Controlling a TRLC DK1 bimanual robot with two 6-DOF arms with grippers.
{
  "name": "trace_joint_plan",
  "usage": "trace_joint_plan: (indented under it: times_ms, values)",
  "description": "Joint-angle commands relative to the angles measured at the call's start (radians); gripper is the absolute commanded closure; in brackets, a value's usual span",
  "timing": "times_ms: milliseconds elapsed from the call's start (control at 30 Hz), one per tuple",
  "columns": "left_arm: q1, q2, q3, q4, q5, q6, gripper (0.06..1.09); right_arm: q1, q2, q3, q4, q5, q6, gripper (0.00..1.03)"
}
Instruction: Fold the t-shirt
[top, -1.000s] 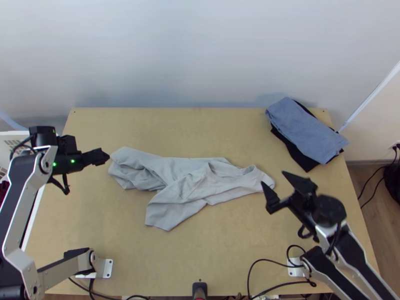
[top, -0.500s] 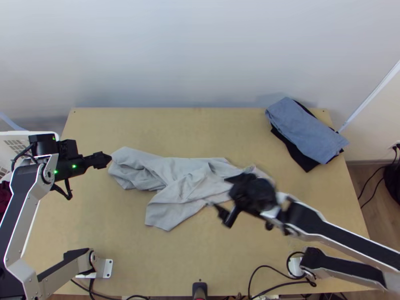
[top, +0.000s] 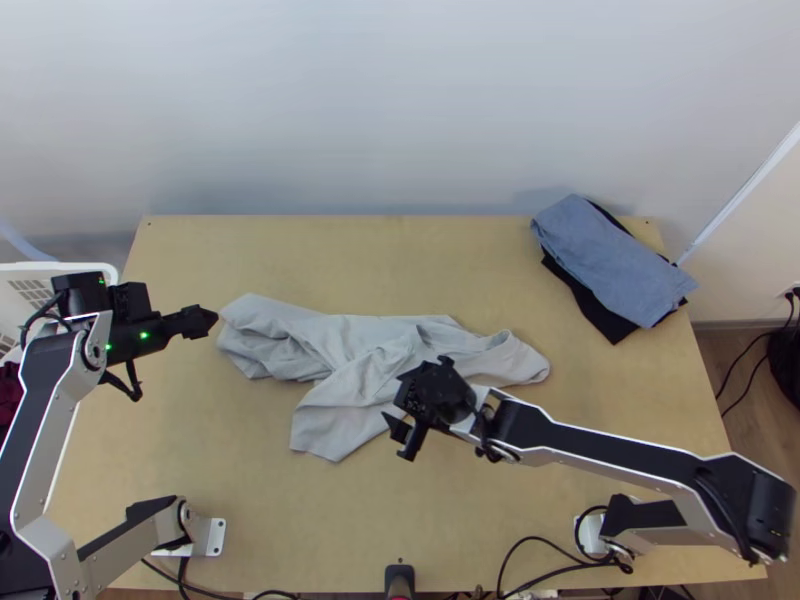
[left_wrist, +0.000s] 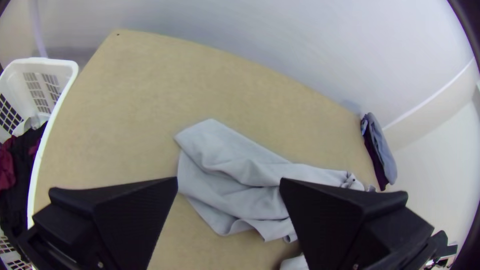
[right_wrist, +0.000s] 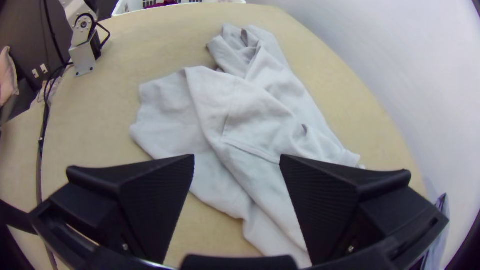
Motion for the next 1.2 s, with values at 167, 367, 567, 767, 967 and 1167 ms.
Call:
trace_joint_plan:
  times_ms: [167,367,567,767,967,1167]
  values:
    - [0.022,0.039,-0.018,0.046,0.029,0.030,0.10,0.009,0.091,0.062,0.061,0.012,-0.037,0.42]
    - [0.022,0.060,-0.009,0.056,0.029,0.030,0.10,0.018,0.157,0.105,0.076,0.012,-0.037,0.42]
    - [0.029,0.071,-0.009,0.061,0.029,0.043,0.10,0.020,0.210,0.114,0.086,0.012,-0.037,0.42]
    - [0.045,0.082,-0.011,0.063,0.029,0.050,0.10,0.018,0.247,0.113,0.107,0.012,-0.037,0.42]
    - [0.051,0.089,-0.012,0.063,0.031,0.057,0.10,0.014,0.282,0.109,0.124,0.012,-0.033,0.68]
    - [0.055,0.092,-0.009,0.064,0.029,0.058,0.10,0.009,0.284,0.099,0.141,0.027,-0.049,1.00]
